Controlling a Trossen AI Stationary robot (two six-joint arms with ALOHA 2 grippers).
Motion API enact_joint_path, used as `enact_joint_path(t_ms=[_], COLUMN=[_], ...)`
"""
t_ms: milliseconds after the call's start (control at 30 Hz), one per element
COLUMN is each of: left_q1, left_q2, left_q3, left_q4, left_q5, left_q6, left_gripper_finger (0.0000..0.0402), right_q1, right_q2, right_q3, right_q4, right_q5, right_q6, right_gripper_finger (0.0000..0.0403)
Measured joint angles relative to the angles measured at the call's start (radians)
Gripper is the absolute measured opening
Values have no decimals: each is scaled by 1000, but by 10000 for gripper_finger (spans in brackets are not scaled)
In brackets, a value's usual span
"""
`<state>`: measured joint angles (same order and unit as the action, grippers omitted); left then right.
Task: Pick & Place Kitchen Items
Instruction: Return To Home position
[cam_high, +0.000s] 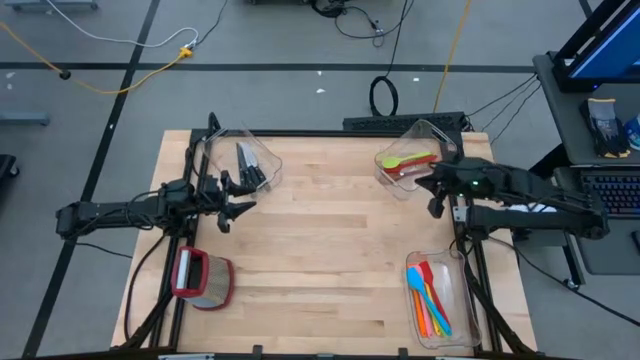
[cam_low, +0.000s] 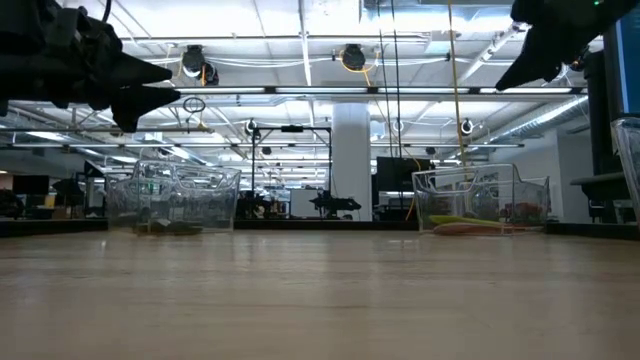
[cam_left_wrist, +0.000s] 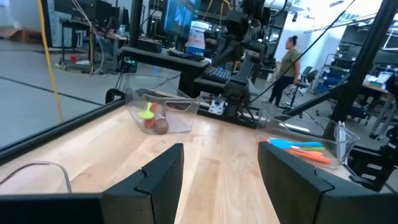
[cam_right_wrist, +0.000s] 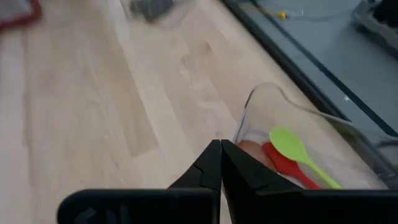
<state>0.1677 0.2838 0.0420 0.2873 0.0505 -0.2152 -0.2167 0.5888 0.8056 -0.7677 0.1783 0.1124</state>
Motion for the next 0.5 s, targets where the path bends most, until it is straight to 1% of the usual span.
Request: enact_joint_path(t_ms=[200,400,500], left_q1=[0,0,0], left_q2=[-5,-5,-5], left_q3=[-1,-1,-1], left_q4=[-6,-6,-7], left_q5=[-1,-1,-1], left_q6=[22,37,37], left_gripper_finger=[212,212,212], right_q1=[23,39,44], right_q2=[-143,-274,-327], right_q3=[-43,-177,-248], right_q4=[65,232,294], right_q5=[-14,-174,-232], right_q6=[33,49,63], right_gripper_finger=[0,0,0])
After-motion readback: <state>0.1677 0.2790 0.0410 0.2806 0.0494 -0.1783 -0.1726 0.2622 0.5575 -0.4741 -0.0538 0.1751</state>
